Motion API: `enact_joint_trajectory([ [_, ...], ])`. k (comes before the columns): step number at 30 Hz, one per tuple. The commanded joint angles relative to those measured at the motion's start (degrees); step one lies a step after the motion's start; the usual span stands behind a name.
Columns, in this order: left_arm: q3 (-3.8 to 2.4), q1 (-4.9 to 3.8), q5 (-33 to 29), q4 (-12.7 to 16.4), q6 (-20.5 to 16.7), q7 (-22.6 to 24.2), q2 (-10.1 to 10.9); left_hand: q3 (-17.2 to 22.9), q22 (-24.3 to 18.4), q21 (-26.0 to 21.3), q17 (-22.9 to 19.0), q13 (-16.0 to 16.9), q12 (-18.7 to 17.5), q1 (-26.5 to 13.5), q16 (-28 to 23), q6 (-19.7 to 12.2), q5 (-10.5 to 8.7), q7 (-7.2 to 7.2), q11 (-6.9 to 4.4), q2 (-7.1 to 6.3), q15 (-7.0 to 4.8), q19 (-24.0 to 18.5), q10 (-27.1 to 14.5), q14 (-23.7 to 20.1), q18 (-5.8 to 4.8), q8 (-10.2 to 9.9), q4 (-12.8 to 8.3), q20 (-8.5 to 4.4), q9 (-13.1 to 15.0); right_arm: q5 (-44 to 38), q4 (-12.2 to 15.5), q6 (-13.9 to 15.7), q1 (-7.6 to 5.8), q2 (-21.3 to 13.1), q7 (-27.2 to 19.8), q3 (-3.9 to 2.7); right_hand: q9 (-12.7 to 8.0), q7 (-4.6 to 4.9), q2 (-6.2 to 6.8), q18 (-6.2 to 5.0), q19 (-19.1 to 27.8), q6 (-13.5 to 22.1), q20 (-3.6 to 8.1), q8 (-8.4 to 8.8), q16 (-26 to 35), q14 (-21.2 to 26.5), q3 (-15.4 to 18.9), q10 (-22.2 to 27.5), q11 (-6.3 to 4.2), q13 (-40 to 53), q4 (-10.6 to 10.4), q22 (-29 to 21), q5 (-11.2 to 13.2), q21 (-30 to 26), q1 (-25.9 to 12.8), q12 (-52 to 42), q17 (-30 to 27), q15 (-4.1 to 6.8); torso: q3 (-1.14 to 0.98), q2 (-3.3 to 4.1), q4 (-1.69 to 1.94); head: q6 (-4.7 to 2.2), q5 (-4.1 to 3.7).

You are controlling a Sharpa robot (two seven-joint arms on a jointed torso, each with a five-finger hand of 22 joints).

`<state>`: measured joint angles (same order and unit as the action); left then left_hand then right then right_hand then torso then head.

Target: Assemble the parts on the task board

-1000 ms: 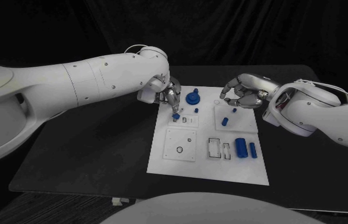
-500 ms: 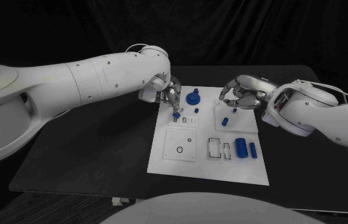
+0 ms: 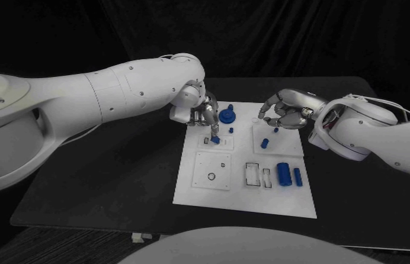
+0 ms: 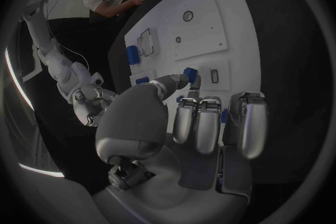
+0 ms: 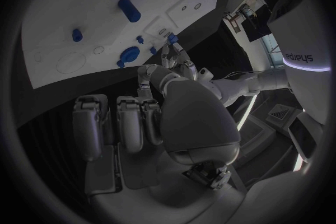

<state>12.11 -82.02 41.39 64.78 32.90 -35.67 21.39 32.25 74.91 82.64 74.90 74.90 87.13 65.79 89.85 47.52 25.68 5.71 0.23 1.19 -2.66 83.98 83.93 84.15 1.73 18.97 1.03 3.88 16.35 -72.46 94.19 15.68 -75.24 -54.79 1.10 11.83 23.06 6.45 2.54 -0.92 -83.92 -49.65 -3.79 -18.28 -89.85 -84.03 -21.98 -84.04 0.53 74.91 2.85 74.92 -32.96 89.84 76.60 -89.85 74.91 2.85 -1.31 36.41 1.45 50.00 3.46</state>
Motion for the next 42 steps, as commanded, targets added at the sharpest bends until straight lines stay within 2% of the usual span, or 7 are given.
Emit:
enact_joint_trajectory([
  [1,-0.06,-0.08,-3.1,-0.2,0.3,-1.8,-0.4,0.1,11.5,-0.2,15.1,11.8,-0.3,0.3,0.1,1.8,0.25,-1.25,-0.08,0.45,-0.04,0.3,2.7,5.8,0.41,9.6,-0.4,-0.18,23.8,-0.1,0.0,-0.7,0.15,0.1,1.3,-0.04,-0.1,-0.12,-0.08,0.92,-6.1,0.4,-0.30,0.26,-0.1,-6.0,-0.3,-6.0,0.49,15.1,0.0,15.1,0.2,0.2,0.5,-0.2,15.1,-0.52,-0.01,0.05,-0.03,0.00,0.03],
  [4,-0.06,-0.08,-3.2,-0.5,0.4,-2.1,-0.8,0.1,11.5,-0.3,15.1,11.8,-0.4,0.3,0.1,1.8,0.26,-1.25,-0.08,0.43,-0.04,0.2,2.7,5.8,0.42,9.5,-0.4,-0.17,23.8,-0.1,0.0,-0.8,0.15,0.1,1.4,-0.04,-0.1,-0.12,-0.08,0.92,-6.1,0.4,-0.30,0.26,-0.1,-6.0,-0.3,-6.0,0.49,15.1,0.0,15.1,0.2,0.2,0.5,-0.2,15.1,-0.52,0.03,0.05,0.03,0.00,0.07],
  [15,-0.06,-0.04,-3.3,-1.2,-0.6,-2.2,-1.2,-0.1,11.3,-0.7,15.1,11.6,-0.6,-0.1,0.1,1.8,0.23,-1.09,0.04,0.50,0.04,-0.1,2.5,5.8,0.53,8.9,-0.4,-0.13,23.7,-0.1,0.0,-0.8,0.19,-0.1,1.6,-0.04,-0.1,-0.08,-0.07,0.86,-6.0,0.5,-0.30,0.36,-0.1,-6.0,-0.4,-6.0,0.51,15.1,0.1,15.0,0.2,0.0,0.6,-0.2,15.1,-0.53,-0.08,-0.01,0.12,0.00,0.02],
  [23,-0.06,0.06,-3.3,-1.9,-1.4,-2.5,-1.5,-0.7,11.3,-0.8,15.1,11.6,-0.6,-0.7,0.1,2.2,-0.90,-1.11,0.08,0.65,0.12,-0.1,2.4,5.8,0.55,8.3,0.0,-0.04,23.6,-0.1,0.0,-1.0,0.41,-0.1,1.6,-0.04,-0.2,-0.06,-0.06,0.86,-6.0,0.6,-0.31,0.42,-0.1,-6.0,-0.4,-6.0,0.53,15.1,0.1,15.0,0.3,0.0,0.6,-0.2,15.1,-0.54,0.05,-0.04,0.02,0.00,0.18],
  [30,-0.06,0.19,-3.3,-2.5,-2.3,-3.1,-2.0,-1.2,11.3,-1.0,15.1,11.6,-0.6,-1.1,0.1,2.5,-1.25,-1.16,0.07,0.79,0.11,-0.1,2.4,5.8,0.58,7.9,0.3,-0.02,23.7,-0.1,-0.1,-1.1,0.51,-0.1,1.7,-0.04,-0.2,-0.05,-0.02,0.81,-5.8,0.7,-0.31,0.53,-0.1,-6.0,-0.4,-6.0,0.53,15.1,0.1,14.9,0.3,-0.1,0.6,-0.2,15.1,-0.55,0.05,-0.01,0.04,0.00,0.19],
  [42,-0.05,0.29,-3.3,-3.9,-2.4,-4.6,-3.0,-1.7,11.5,-0.7,15.1,11.8,-0.3,-1.2,0.1,3.8,-1.01,-1.57,-0.26,1.25,-0.12,0.2,2.7,5.8,0.50,7.7,0.6,-0.14,23.9,-0.1,-0.2,-1.2,0.55,0.1,1.8,-0.04,-0.3,-0.04,0.01,0.78,-5.8,0.8,-0.32,0.59,-0.1,-6.0,-0.4,-6.0,0.54,15.1,0.2,14.9,0.3,-0.2,0.7,-0.2,15.1,-0.56,0.08,0.04,0.08,0.00,0.24],
])
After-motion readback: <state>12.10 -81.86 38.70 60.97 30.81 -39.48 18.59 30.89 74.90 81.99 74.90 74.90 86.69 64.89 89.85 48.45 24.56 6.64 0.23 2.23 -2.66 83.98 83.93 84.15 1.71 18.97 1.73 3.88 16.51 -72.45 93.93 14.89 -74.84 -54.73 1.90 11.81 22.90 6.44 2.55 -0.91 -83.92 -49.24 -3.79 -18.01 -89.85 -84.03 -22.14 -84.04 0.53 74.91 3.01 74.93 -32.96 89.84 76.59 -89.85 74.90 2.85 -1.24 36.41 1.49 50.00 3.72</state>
